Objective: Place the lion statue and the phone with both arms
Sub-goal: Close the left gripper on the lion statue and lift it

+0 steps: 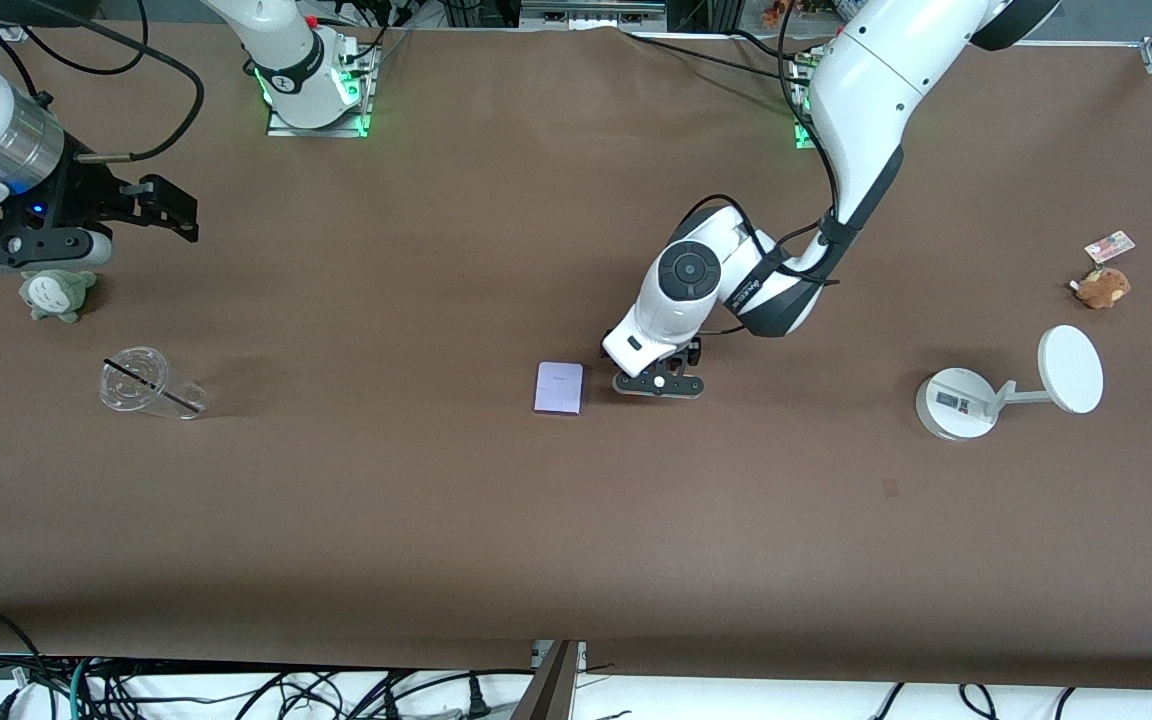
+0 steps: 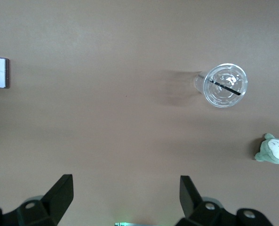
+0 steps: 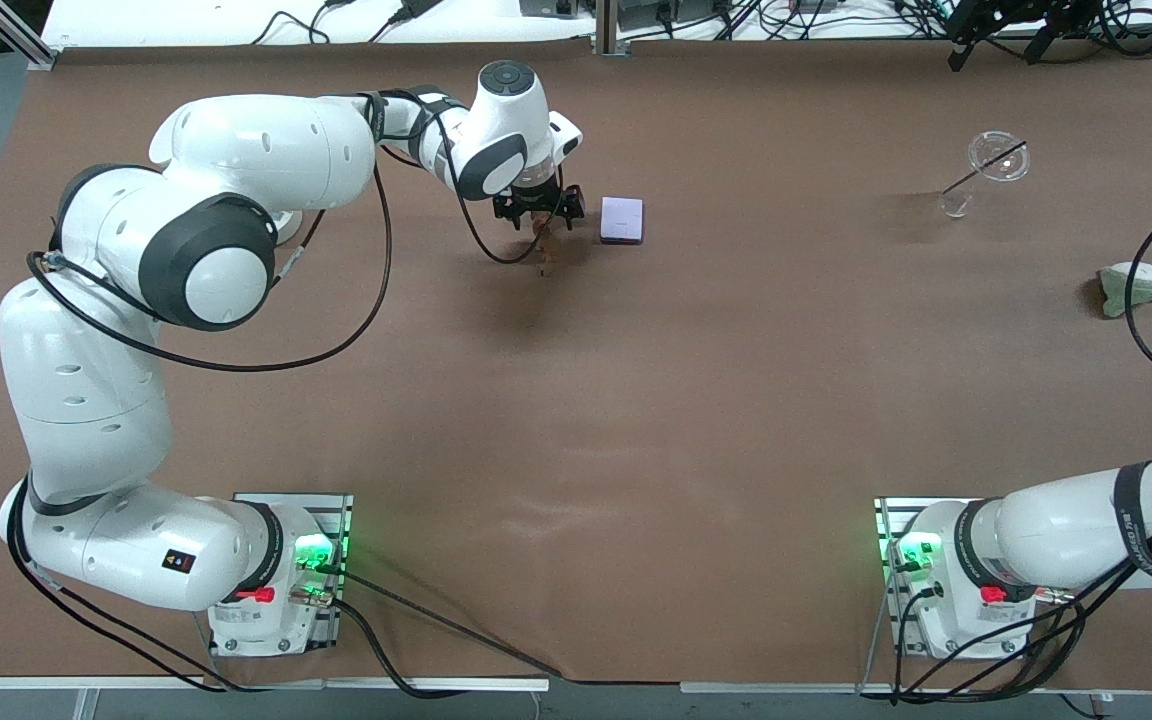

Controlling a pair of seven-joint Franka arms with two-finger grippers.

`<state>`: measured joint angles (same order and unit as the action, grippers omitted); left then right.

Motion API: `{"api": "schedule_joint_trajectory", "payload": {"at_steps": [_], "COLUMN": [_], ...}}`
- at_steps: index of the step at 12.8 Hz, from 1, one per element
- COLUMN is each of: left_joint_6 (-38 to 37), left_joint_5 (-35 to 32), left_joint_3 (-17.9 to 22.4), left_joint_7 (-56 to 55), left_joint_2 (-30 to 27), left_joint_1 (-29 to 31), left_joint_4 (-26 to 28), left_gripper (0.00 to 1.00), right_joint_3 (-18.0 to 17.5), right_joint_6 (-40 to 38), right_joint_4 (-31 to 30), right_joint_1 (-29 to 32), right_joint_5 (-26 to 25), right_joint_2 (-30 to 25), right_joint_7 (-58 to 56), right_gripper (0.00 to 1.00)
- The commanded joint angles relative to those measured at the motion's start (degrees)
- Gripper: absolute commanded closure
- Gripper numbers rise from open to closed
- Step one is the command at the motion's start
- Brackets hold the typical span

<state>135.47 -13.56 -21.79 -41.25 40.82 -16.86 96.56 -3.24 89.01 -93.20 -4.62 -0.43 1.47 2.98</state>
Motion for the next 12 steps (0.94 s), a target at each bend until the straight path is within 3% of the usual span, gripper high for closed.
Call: {"api": "schedule_joint_trajectory", "payload": {"at_steps": [1,2,4,7,9,12], "left_joint_6": [0.14,0.14,0.14,0.06,-1.25,-10.53], "left_joint_5": [-1.82,-1.82,-1.91,-1.91,-1.82,-1.82], "left_joint_3": [0.43,0.43,0.43,0.43,0.26,0.08], "left_joint_7": [-1.11,-0.94,-0.67,-0.59,-0.59,-0.41], "left_joint_2": [0.48,0.48,0.48,0.49,-0.3,-5.99], "left_joint_1": [-0.63,-0.72,-0.72,-0.63,-0.28,0.51], "left_joint_4": [-0.94,-0.94,-0.76,-0.67,-0.93,-1.55], "left_gripper": [0.0,0.0,0.42,0.78,0.93,0.98], "right_joint_3": [-0.19,-0.19,-0.19,-0.19,-0.19,-0.19], "right_joint_6": [-1.12,-1.21,-1.12,-1.12,-1.12,-1.12], "right_joint_4": [1.36,1.35,1.35,1.35,1.35,1.35], "right_joint_1": [-0.73,-1.17,-1.35,-1.44,-1.44,-1.53], "right_joint_5": [0.78,0.78,0.78,0.78,0.78,0.78], "right_joint_2": [1.35,1.7,1.7,1.79,1.79,1.79], "right_joint_7": [1.15,1.24,1.33,1.24,1.15,1.06], "right_gripper": [0.0,0.0,0.0,0.0,0.0,0.0]}}
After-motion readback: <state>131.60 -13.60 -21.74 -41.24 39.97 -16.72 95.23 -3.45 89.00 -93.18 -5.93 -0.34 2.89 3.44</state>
